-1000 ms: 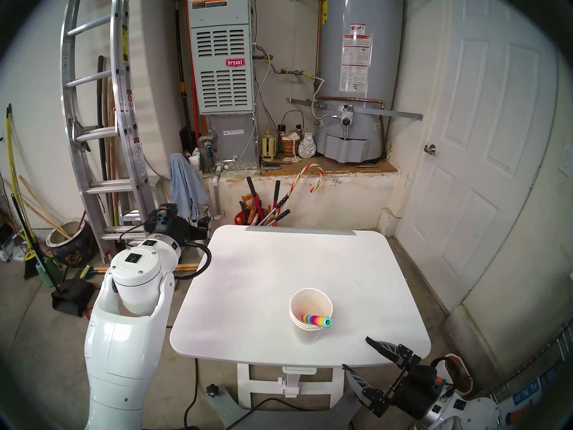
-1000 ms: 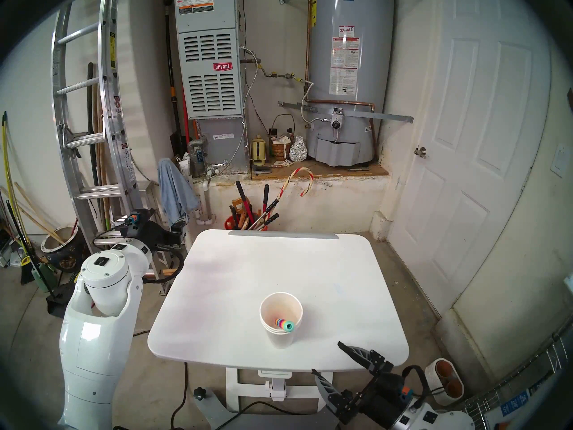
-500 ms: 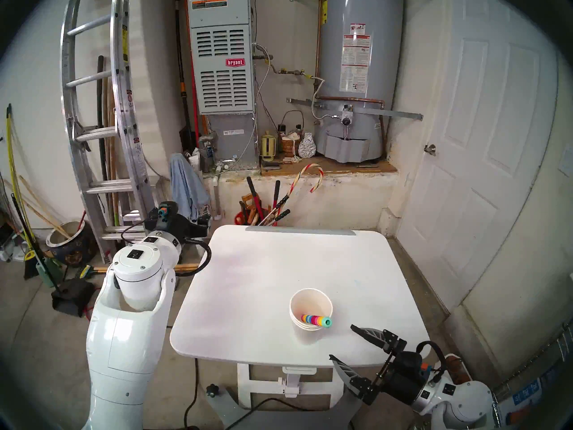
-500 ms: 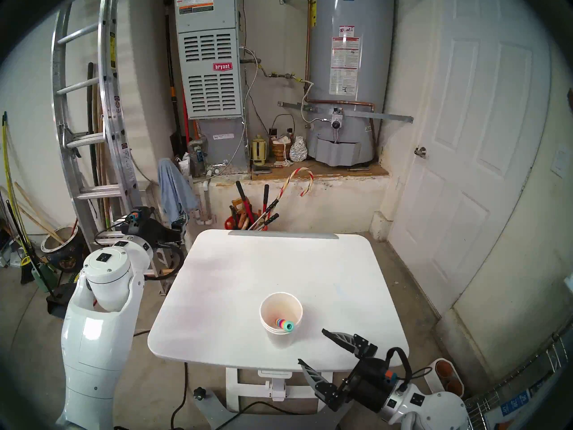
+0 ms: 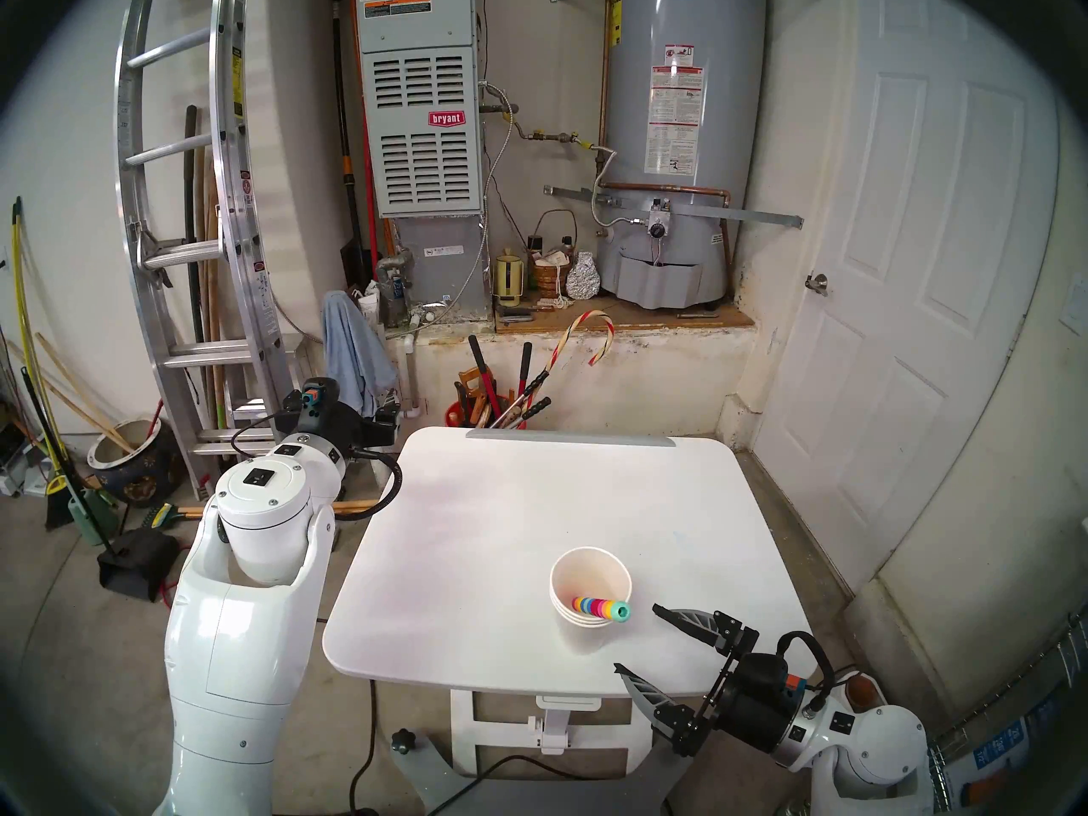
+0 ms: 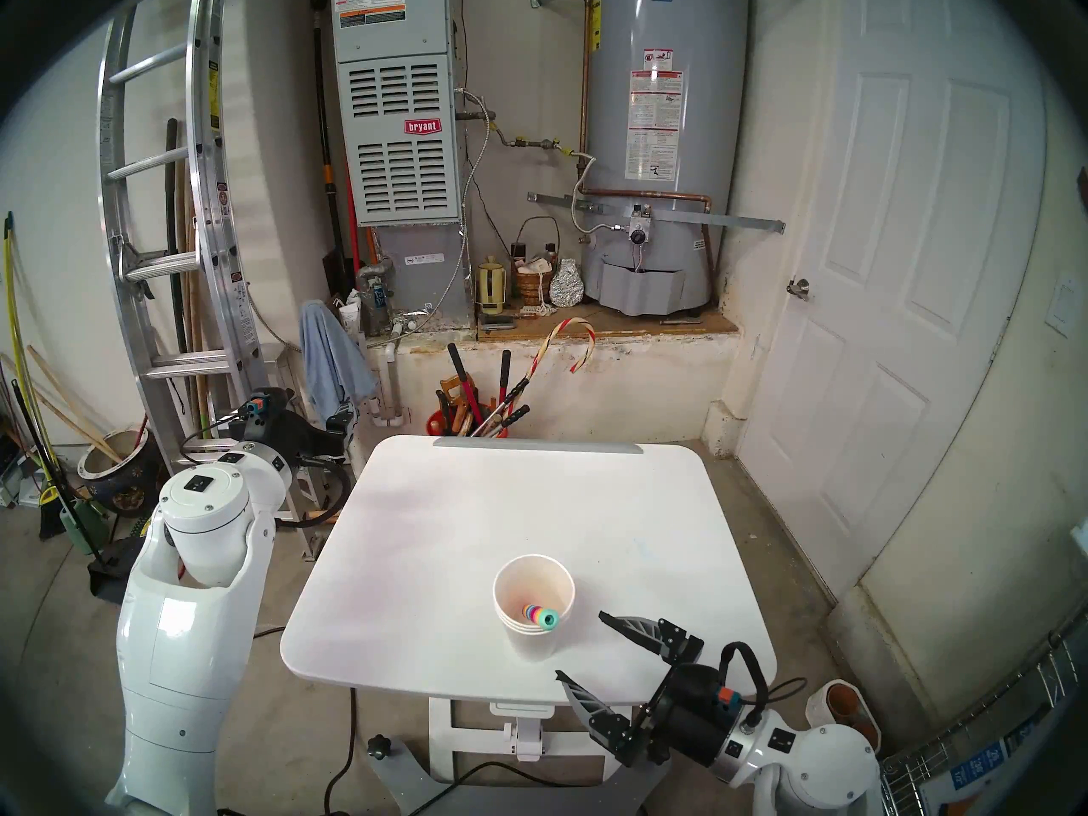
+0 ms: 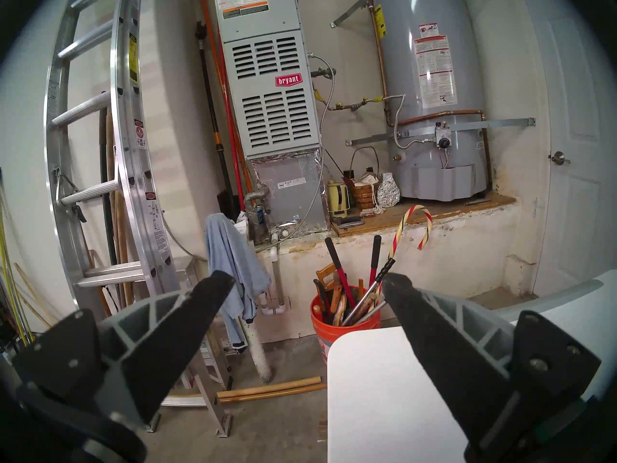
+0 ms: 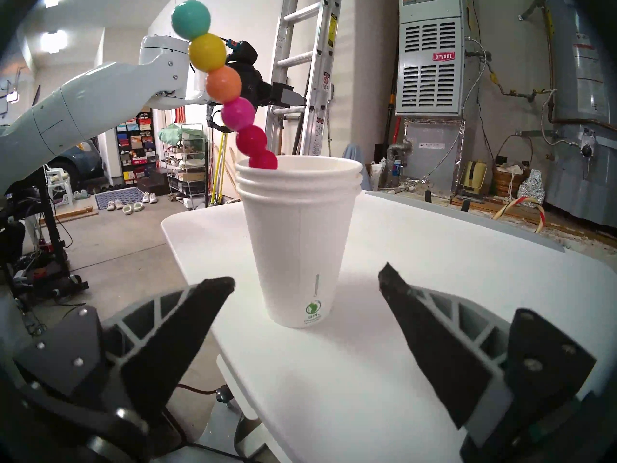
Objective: Switch the marker to another color
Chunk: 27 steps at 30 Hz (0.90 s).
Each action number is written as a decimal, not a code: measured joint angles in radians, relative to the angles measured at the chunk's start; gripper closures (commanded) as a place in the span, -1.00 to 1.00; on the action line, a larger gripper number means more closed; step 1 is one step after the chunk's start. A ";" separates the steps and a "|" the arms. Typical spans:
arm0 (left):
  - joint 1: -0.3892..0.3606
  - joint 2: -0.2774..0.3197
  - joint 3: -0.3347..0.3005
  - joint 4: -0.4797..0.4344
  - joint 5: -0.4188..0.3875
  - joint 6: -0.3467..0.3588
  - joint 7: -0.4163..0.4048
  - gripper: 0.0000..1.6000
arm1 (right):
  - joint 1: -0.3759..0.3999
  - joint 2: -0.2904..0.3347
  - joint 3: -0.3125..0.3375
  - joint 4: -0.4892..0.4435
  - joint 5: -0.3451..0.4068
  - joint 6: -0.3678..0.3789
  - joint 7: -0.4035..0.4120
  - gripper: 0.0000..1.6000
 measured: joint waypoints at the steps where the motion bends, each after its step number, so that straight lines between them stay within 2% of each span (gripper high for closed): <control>1: -0.001 0.000 0.000 0.000 0.000 0.001 0.000 -1.00 | 0.003 0.001 -0.002 0.002 -0.001 0.000 0.000 -1.00; 14: -0.010 0.003 -0.011 0.001 -0.010 0.013 -0.012 -1.00 | 0.071 0.016 -0.045 0.050 -0.050 0.018 0.000 -1.00; 27: -0.013 0.007 -0.017 0.001 -0.012 0.022 -0.015 -1.00 | 0.131 0.030 -0.070 0.110 -0.061 0.045 -0.003 -1.00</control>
